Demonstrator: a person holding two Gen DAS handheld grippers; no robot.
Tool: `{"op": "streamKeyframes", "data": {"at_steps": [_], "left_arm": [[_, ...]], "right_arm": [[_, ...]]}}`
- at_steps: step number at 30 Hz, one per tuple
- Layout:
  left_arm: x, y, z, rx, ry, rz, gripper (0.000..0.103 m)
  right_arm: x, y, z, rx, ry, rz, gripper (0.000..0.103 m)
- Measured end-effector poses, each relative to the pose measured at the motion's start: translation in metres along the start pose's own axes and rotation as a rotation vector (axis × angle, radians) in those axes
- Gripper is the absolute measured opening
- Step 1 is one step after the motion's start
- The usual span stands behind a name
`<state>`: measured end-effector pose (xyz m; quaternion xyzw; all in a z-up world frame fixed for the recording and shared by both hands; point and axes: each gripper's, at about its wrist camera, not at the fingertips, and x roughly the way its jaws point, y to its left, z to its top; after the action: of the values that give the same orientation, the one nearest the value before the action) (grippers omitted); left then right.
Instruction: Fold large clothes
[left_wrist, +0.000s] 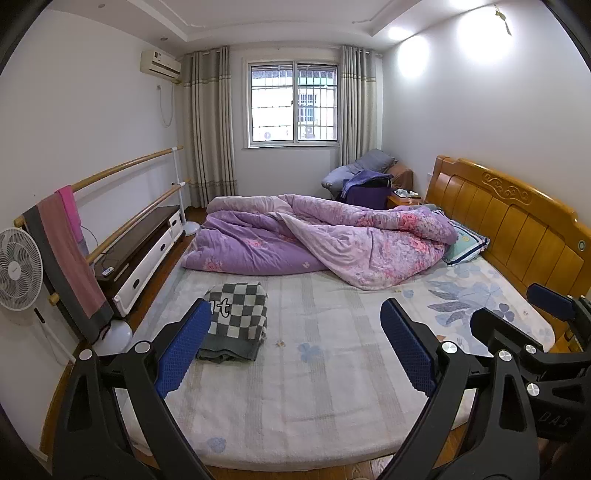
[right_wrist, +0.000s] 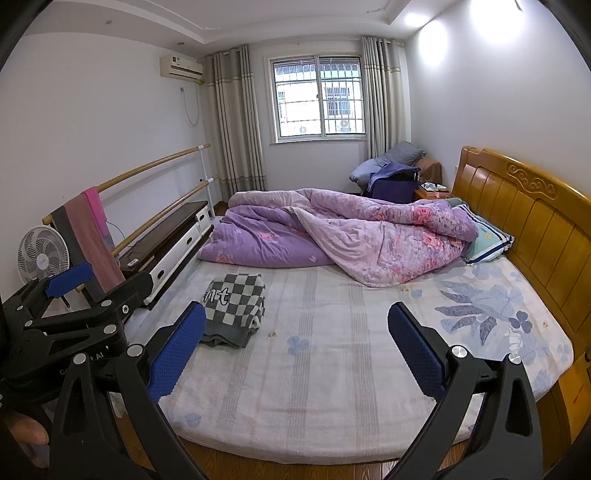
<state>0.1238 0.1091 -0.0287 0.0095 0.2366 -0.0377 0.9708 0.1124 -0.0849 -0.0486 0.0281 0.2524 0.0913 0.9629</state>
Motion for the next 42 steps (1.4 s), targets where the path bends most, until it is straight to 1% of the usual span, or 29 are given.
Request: {"op": "streamKeyframes", "data": {"at_steps": [4, 7, 14, 42], "left_arm": [[0.000, 0.002, -0.002, -0.002, -0.007, -0.002, 0.093], [0.003, 0.004, -0.004, -0.013, 0.011, -0.011, 0.093], [0.006, 0.008, -0.006, -0.015, 0.018, -0.013, 0.093], [0.008, 0.014, -0.004, -0.017, 0.021, -0.017, 0.093]], "right_arm": [[0.002, 0.000, -0.001, 0.006, 0.006, 0.002, 0.095], [0.003, 0.001, -0.001, 0.005, 0.008, -0.002, 0.095], [0.004, 0.003, -0.002, 0.004, 0.011, -0.003, 0.095], [0.009, 0.005, 0.002, 0.003, 0.018, 0.000, 0.095]]}}
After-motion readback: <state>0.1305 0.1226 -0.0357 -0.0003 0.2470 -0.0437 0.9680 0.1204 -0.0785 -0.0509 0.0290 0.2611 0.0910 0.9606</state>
